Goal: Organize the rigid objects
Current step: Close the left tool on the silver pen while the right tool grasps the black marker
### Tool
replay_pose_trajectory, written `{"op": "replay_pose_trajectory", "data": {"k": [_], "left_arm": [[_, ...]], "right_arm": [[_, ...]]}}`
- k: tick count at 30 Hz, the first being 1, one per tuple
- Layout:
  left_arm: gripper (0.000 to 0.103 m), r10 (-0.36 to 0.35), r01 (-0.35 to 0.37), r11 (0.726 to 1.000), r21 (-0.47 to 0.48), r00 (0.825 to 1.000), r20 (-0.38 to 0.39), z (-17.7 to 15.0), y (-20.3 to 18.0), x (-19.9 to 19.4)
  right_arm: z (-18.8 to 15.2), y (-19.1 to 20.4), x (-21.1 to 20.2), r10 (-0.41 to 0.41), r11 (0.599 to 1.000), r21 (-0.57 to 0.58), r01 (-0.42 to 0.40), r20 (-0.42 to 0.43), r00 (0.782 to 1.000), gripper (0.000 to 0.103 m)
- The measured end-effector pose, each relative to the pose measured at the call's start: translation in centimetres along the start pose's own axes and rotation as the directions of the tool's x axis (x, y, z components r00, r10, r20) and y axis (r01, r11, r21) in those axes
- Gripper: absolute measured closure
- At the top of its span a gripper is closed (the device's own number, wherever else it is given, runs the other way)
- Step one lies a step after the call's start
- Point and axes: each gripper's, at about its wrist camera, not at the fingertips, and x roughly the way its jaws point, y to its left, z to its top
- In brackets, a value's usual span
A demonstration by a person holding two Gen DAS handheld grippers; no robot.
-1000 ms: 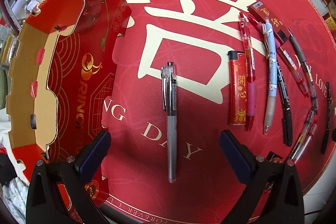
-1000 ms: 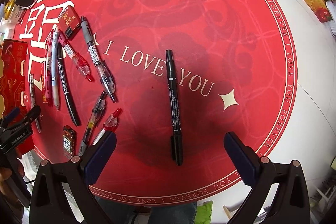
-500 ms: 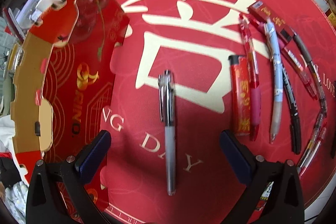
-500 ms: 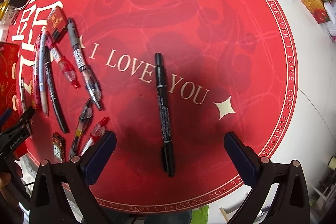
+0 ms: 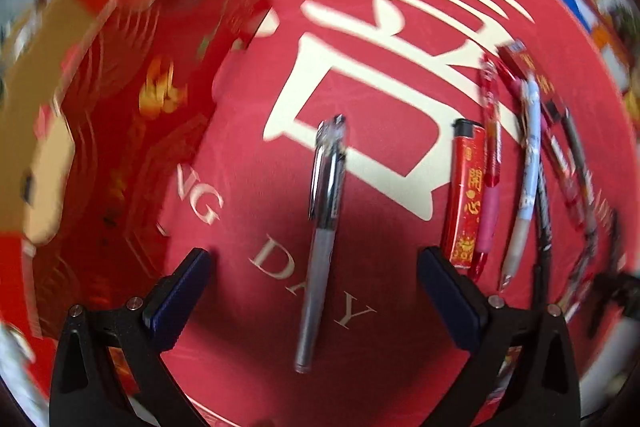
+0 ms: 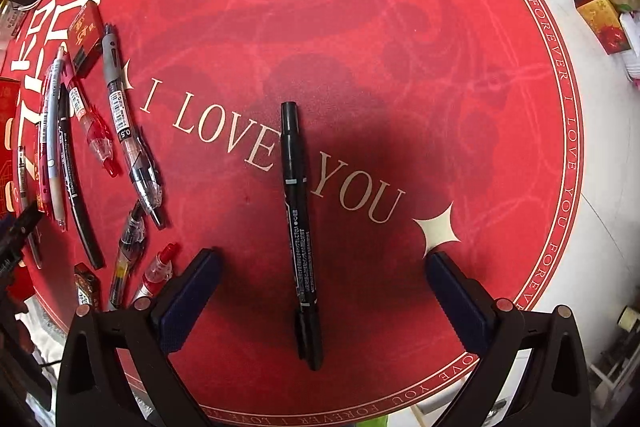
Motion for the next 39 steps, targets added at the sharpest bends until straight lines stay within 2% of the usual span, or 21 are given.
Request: {"op": "replay_pose_trajectory", "data": {"k": [5, 10, 14, 19, 21, 24, 26, 27, 28, 29, 32, 33, 34, 35, 37, 39], "left_arm": [[0.000, -0.003, 0.002, 0.999, 0.039, 1.000, 0.027, -0.6, -0.5, 0.0], [0.000, -0.010, 0.006, 0.996, 0.091, 0.999, 0.048, 0.6, -1.3, -0.9], [0.000, -0.022, 0.011, 0.989, 0.148, 0.997, 0.071, 0.5, -2.6, -1.7], [0.000, -0.026, 0.013, 0.988, 0.152, 0.996, 0.088, -0.1, -3.2, -1.9], [0.000, -0.026, 0.012, 0.988, 0.152, 0.996, 0.086, -0.2, -3.0, -2.1], [0.001, -0.027, 0.015, 0.988, 0.151, 0.997, 0.079, 0.0, -3.3, -2.1], [0.004, -0.030, 0.018, 0.987, 0.158, 0.997, 0.074, 0.2, -3.4, -2.1], [0.008, -0.034, 0.022, 0.985, 0.171, 0.997, 0.071, 0.8, -2.8, -2.7], [0.013, -0.036, 0.023, 0.983, 0.181, 0.997, 0.069, 0.8, -3.1, -2.9], [0.016, -0.039, 0.025, 0.981, 0.191, 0.997, 0.070, 0.8, -3.3, -3.1], [0.038, -0.051, 0.033, 0.971, 0.235, 0.996, 0.070, 0.6, -4.1, -3.8], [0.055, -0.054, 0.035, 0.968, 0.247, 0.996, 0.070, 0.6, -4.3, -4.1], [0.083, -0.054, 0.036, 0.966, 0.256, 0.996, 0.066, 0.7, -4.4, -4.3], [0.091, -0.057, 0.042, 0.966, 0.256, 0.997, 0.052, 0.9, -4.4, -4.3], [0.093, -0.089, 0.084, 0.972, 0.218, 0.996, 0.010, 1.4, -4.0, -4.3], [0.093, -0.075, 0.070, 0.973, 0.220, 0.997, 0.014, 1.5, -4.2, -4.5]], "right_arm": [[-1.2, 0.6, 0.0, -0.003, 1.000, 0.002, 0.003, 0.012, 1.000, 0.000], [-0.7, 0.2, -0.7, -0.007, 1.000, -0.005, 0.007, -0.020, 1.000, 0.000], [-0.5, 0.6, -0.9, -0.012, 0.999, -0.042, 0.013, 0.012, 1.000, 0.000], [-0.5, 0.8, -0.8, -0.014, 0.998, -0.054, 0.015, 0.018, 1.000, 0.000], [-0.7, 1.4, -1.1, -0.018, 0.998, -0.062, 0.020, 0.024, 1.000, 0.003], [-1.3, 2.6, -2.1, -0.021, 0.993, -0.112, 0.027, 0.053, 0.998, 0.026], [-1.8, 3.5, -2.7, -0.022, 0.989, -0.147, 0.032, 0.066, 0.998, 0.058], [-1.9, 3.7, -2.9, -0.023, 0.988, -0.154, 0.033, 0.064, 0.998, 0.067], [-2.0, 3.9, -2.9, -0.024, 0.987, -0.159, 0.033, 0.057, 0.998, 0.089], [-2.0, 4.2, -2.9, -0.024, 0.986, -0.165, 0.032, 0.046, 0.999, 0.093], [-2.3, 5.2, -3.2, -0.033, 0.984, -0.172, 0.038, 0.030, 0.999, 0.093], [-2.4, 5.4, -3.6, -0.028, 0.985, -0.167, 0.034, 0.040, 0.999, 0.093], [-2.7, 5.5, -4.2, -0.017, 0.987, -0.158, 0.024, 0.047, 0.999, 0.093], [-3.0, 5.8, -4.6, -0.005, 0.989, -0.150, 0.012, 0.050, 0.999, 0.093], [-3.2, 6.0, -5.8, 0.023, 0.991, -0.131, -0.016, 0.056, 0.998, 0.093], [-3.5, 6.3, -6.8, 0.041, 0.992, -0.122, -0.032, 0.065, 0.997, 0.093]]}}
